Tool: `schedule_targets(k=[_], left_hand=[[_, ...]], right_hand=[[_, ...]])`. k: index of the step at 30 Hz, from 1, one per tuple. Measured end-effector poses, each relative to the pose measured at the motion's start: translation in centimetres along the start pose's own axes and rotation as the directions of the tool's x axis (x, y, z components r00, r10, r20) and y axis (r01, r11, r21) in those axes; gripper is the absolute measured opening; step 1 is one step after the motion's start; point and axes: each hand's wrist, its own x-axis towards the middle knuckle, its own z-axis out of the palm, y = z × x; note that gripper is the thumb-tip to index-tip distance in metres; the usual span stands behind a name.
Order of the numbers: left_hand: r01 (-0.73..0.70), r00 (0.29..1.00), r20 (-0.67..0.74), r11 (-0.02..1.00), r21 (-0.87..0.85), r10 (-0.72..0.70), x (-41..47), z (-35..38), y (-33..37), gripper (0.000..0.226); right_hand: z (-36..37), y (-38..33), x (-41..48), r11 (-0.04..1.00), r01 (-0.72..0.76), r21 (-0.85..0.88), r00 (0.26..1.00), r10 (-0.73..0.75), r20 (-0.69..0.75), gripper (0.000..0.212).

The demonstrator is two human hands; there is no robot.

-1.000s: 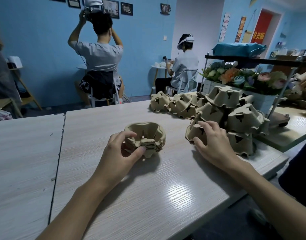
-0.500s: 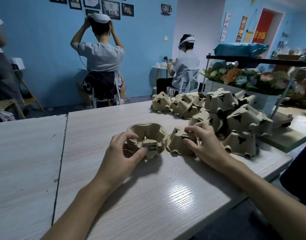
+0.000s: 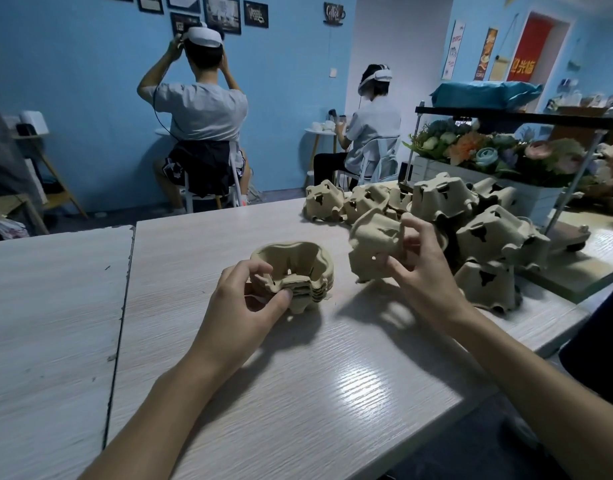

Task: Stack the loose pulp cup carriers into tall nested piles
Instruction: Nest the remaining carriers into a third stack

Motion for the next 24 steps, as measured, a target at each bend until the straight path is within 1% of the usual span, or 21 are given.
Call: schedule_targets(k=[2, 3, 5, 7, 9, 10, 13, 16, 18, 20, 21, 22, 24], left_hand=[[-0.004, 1.000, 0.009, 1.000, -0.002, 0.004, 0.0, 0.0, 0.0, 0.031], [-0.005, 1.000, 0.011, 1.000, -0.001, 0.005, 0.0, 0.0, 0.0, 0.031], [-0.005, 1.000, 0.012, 1.000, 0.003, 0.005, 0.0, 0.0, 0.0, 0.031], [-0.007, 1.000, 0.015, 1.000, 0.003, 0.006, 0.0, 0.0, 0.1, 0.031], [-0.009, 1.000, 0.015, 1.000, 0.003, 0.009, 0.0, 0.1, 0.1, 0.031], [-0.010, 1.000, 0.013, 1.000, 0.004, 0.010, 0.0, 0.1, 0.1, 0.031], [-0.005, 1.000, 0.014, 1.000, 0.000, 0.005, 0.0, 0.1, 0.1, 0.032], [-0.004, 1.000, 0.016, 1.000, -0.005, 0.004, 0.0, 0.1, 0.1, 0.032], [-0.012, 1.000, 0.015, 1.000, 0.002, 0.012, -0.1, 0.1, 0.2, 0.031], [-0.015, 1.000, 0.012, 1.000, 0.010, 0.015, -0.1, 0.1, 0.3, 0.032], [-0.016, 1.000, 0.015, 1.000, 0.013, 0.016, -0.1, 0.1, 0.3, 0.032], [-0.017, 1.000, 0.023, 1.000, 0.014, 0.016, -0.1, 0.1, 0.3, 0.034], [-0.005, 0.999, 0.038, 1.000, -0.008, 0.005, -0.1, 0.1, 0.5, 0.041]], right_hand=[[0.1, -0.1, -0.5, 0.997, -0.014, 0.081, 1.000, 0.013, 0.019, 0.070], [0.2, -0.1, -0.7, 0.997, -0.020, 0.074, 0.999, 0.016, 0.047, 0.075], [0.0, 0.2, -0.9, 1.000, -0.016, -0.002, 0.994, 0.016, 0.106, 0.086], [-0.3, 0.2, -1.0, 0.998, -0.009, -0.063, 0.981, 0.021, 0.194, 0.095], [-0.7, -0.1, -1.1, 0.994, 0.015, -0.106, 0.962, 0.015, 0.272, 0.093], [-0.8, -0.3, -1.1, 0.994, 0.015, -0.105, 0.960, 0.015, 0.281, 0.090], [-0.6, -0.9, -0.9, 0.997, -0.046, -0.060, 0.976, 0.058, 0.210, 0.083], [-0.3, -1.1, -0.8, 0.997, -0.029, -0.075, 0.994, 0.036, 0.100, 0.070], [-0.2, -1.8, -0.8, 1.000, 0.017, 0.006, 1.000, -0.017, 0.004, 0.063], [0.2, -2.9, -0.8, 0.987, 0.066, 0.145, 0.995, -0.054, -0.082, 0.058], [0.5, -3.5, -0.7, 0.973, 0.070, 0.218, 0.995, -0.053, -0.083, 0.058], [1.0, -4.0, -0.6, 0.958, 0.063, 0.281, 0.997, -0.050, -0.053, 0.058], [2.3, -4.9, -0.4, 0.934, 0.034, 0.355, 0.998, -0.053, 0.043, 0.057]])
